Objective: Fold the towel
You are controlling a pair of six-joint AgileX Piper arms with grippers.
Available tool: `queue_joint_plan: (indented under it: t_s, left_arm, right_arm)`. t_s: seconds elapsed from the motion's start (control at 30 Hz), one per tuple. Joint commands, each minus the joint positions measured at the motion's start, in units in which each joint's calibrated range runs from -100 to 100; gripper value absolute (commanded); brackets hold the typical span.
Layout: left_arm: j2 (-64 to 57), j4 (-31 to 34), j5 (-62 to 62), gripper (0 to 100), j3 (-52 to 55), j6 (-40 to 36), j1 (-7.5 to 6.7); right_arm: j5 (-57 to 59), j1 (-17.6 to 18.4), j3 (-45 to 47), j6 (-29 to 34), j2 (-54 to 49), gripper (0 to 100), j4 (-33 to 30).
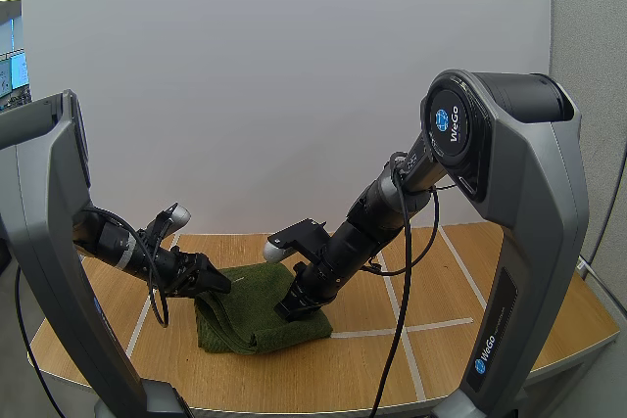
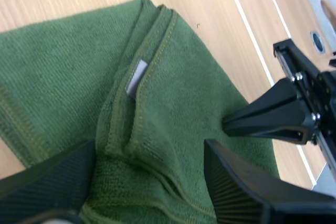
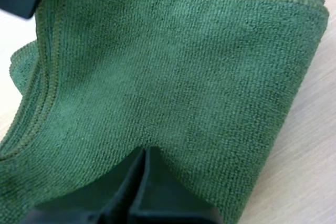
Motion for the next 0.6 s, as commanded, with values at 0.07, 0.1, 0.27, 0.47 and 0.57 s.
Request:
queue_joint_plan:
  t_s: [0.07, 0.1, 0.27, 0.47, 0.57]
  left_arm:
    - [0.05, 1.83, 1.36, 94, 2.33, 0.78, -0.22]
    - [0.05, 1.53, 1.36, 94, 2.44, 0.90, -0.22]
    - [0.09, 0.11, 1.36, 92, 2.49, 1.11, -0.22]
    - [0.09, -0.86, 1.36, 70, 2.49, 1.83, -0.22]
    - [0.09, -0.99, 0.99, 61, 2.49, 1.83, -0.22]
  right_arm:
    - [1.41, -0.24, 0.53, -0.58, -0.45, 0, 1.04]
    - [1.41, -0.24, 0.53, -0.58, -0.45, 0, 1.14]
    - [3.38, -0.24, 0.53, -0.58, -0.45, 0, 1.28]
    - [3.72, -0.24, 0.53, -0.58, -0.45, 0, 1.28]
    - [4.44, -0.24, 0.53, -0.37, -0.45, 0, 1.28]
